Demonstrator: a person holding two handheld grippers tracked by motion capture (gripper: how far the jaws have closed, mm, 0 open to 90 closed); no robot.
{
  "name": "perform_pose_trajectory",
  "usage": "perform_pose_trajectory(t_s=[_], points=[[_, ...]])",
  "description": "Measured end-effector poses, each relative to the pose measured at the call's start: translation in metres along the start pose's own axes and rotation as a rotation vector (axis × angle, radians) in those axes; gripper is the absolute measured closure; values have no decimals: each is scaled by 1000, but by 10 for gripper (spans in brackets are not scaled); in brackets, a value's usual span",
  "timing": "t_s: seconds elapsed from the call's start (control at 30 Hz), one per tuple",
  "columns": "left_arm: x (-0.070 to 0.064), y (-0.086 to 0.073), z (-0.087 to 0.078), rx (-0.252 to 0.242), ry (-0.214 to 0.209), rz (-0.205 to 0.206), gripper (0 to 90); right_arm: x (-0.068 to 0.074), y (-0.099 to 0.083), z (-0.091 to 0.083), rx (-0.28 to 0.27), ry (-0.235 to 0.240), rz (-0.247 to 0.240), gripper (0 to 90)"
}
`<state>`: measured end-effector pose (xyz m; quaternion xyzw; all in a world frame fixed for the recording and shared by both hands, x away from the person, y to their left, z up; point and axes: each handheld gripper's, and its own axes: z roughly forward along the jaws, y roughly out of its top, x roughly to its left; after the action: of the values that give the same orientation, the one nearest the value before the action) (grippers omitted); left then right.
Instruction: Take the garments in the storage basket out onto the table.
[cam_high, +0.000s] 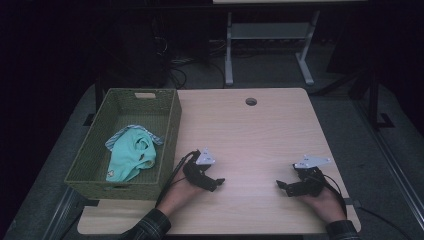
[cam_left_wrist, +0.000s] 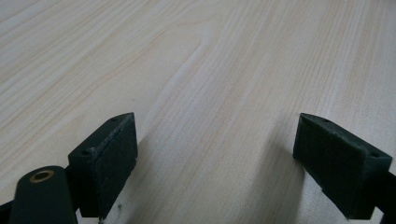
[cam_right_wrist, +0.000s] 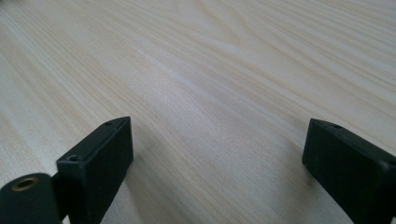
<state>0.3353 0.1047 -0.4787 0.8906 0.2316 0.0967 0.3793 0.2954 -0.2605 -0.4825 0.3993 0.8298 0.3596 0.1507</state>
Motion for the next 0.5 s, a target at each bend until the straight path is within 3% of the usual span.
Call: perform_pose_trajectory(t_s=[0.13, 0.17, 0.37, 0.5], points=[[0, 1, 0, 7, 3, 0, 130, 0, 0, 0, 0, 0, 0, 84], [-1, 3, -1, 32, 6, -4, 131, 0, 0, 0, 0, 0, 0, 84], [-1, 4, -6, 70, 8, 2, 133, 0, 0, 0, -1, 2, 0, 83], [-1, 5, -8, 66, 5, -4, 133, 0, 0, 0, -1, 3, 0, 83]])
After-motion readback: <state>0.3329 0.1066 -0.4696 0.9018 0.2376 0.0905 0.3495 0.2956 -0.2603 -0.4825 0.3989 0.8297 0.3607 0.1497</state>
